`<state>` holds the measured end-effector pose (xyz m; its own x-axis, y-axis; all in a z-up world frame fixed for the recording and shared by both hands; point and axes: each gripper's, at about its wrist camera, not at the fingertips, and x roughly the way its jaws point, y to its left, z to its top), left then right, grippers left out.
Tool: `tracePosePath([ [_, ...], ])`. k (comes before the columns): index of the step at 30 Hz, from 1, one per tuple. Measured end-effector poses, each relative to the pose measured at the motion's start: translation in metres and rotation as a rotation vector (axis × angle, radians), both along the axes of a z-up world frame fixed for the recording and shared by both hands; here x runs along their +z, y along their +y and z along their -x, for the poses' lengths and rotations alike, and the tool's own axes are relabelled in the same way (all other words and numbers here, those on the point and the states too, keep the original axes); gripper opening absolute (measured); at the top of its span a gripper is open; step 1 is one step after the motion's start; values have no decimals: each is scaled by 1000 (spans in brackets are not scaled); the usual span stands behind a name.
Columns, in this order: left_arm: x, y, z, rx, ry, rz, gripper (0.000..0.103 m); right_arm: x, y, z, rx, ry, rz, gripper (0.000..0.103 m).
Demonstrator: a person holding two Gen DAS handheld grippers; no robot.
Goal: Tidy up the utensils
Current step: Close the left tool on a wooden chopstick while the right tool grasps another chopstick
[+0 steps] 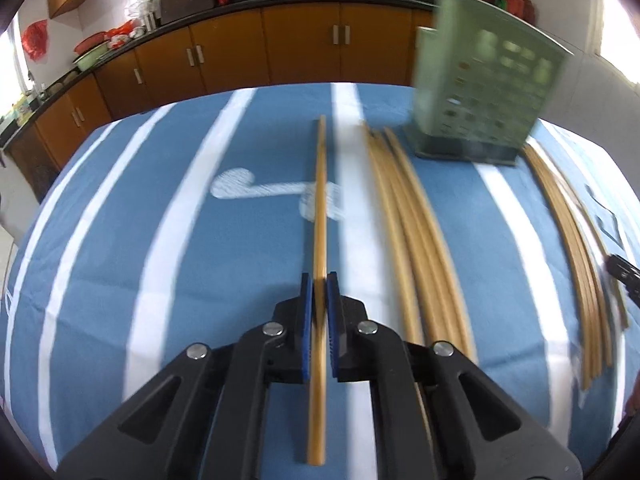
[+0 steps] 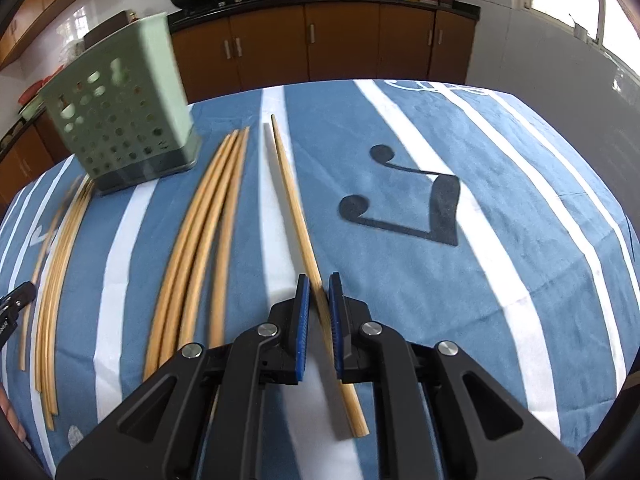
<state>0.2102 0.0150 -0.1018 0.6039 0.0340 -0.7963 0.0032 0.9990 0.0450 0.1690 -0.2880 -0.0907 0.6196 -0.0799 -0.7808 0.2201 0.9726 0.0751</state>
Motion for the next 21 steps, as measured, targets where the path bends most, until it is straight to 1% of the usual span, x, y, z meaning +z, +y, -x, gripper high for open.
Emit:
tracePosePath([
  [2,0,14,-9,31,-2,-6,8,-1,-11,-7,-34,-2,3,11],
  [5,0,34,-18,64,-11,7,9,-2,-27,-14,-79,-10,18,11],
  [7,0,41,-18,78,-21,11,11,-3,-34,-15,-99,-18,27,11],
  [12,-1,37,-17,78,-31,-9,11,-4,-35,-15,-103,-20,35,11],
  [17,0,36,-14,80,-33,-3,12,-4,-36,-15,-103,-22,31,11],
  [21,-1,35,-12,87,-33,-11,15,-3,-32,-8,-94,-19,45,11],
])
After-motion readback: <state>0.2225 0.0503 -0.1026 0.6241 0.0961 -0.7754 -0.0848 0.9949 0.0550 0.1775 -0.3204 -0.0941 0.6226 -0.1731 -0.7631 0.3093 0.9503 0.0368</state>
